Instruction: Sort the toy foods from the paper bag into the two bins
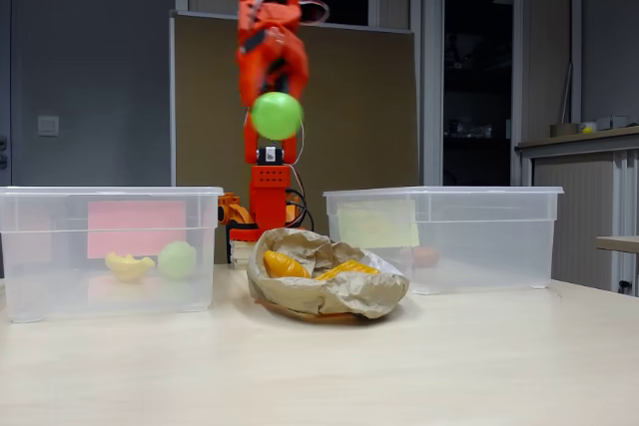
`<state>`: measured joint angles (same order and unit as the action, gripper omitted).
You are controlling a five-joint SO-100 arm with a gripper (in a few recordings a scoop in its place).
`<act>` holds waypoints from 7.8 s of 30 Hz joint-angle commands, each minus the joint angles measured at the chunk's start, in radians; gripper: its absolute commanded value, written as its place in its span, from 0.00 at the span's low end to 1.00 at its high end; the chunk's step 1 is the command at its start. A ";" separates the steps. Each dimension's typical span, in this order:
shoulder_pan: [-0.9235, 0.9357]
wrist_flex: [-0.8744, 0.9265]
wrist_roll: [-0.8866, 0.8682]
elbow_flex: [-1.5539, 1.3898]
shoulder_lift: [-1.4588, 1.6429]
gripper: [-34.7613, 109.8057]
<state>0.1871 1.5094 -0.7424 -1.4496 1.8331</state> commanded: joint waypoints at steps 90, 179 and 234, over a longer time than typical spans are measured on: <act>-0.311 -0.402 0.133 -0.296 -0.437 0.52; -1.121 -0.104 -1.063 -0.370 0.169 0.26; -1.312 -0.092 -1.365 -0.100 -0.291 0.46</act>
<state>-1.1582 1.2701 -2.2273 -1.7334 1.5386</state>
